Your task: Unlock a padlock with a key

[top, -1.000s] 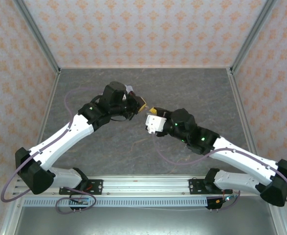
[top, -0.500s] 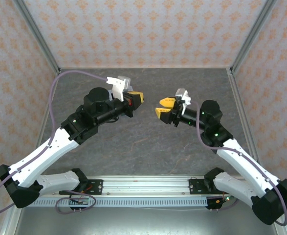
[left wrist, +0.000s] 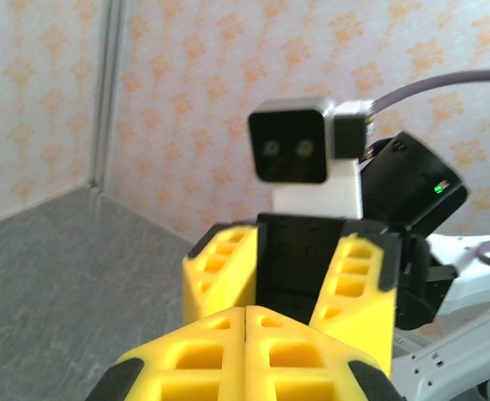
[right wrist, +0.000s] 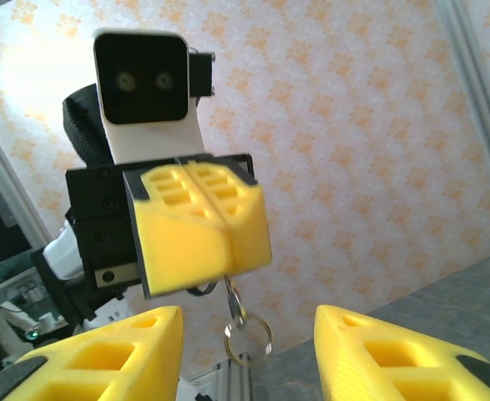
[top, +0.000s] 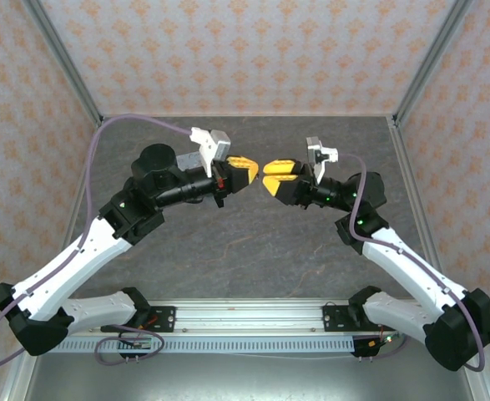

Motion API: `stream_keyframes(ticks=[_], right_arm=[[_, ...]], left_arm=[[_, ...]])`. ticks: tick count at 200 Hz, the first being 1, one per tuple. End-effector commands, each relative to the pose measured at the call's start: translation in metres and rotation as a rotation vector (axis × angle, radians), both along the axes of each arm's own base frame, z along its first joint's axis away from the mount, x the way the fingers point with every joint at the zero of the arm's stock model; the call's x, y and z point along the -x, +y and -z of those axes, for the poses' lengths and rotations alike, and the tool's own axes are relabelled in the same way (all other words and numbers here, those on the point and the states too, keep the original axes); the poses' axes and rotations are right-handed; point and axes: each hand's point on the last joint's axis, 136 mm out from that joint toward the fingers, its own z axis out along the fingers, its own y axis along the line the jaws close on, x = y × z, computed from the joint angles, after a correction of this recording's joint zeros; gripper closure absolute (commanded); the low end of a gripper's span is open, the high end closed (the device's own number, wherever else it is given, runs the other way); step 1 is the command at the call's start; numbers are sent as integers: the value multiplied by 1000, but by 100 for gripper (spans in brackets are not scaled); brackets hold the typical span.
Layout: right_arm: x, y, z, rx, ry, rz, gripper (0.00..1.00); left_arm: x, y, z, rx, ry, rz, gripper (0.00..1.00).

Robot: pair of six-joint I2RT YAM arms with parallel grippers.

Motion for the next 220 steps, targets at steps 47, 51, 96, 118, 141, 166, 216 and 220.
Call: stream_keyframes(ticks=[47,51,96,118,141,166,216,220], right_arm=[[30,-1,-27,22,-134,-72,57],[30,0,-27,25,-135,-74,57],[30,5,-32,46,-163,-79,63],[28,6,-31,48,-161,-75,67],[28,6,-31,51,-160,-74,71],[27,5,-28,59,-160,-60,75],[26,2,-29,51,-166,-27,58],[26,2,-30,51,-167,-28,58]], left_arm=[[16,-5,-37,52,-77,123,100],[16,-5,-36,51,-74,124,100],[11,-9,-31,38,-59,126,100],[9,-10,-28,31,-52,124,100],[8,-9,-27,29,-46,119,100],[7,-9,-27,31,-45,113,100],[7,-9,-25,25,-39,118,100],[7,-9,-24,24,-38,118,100]])
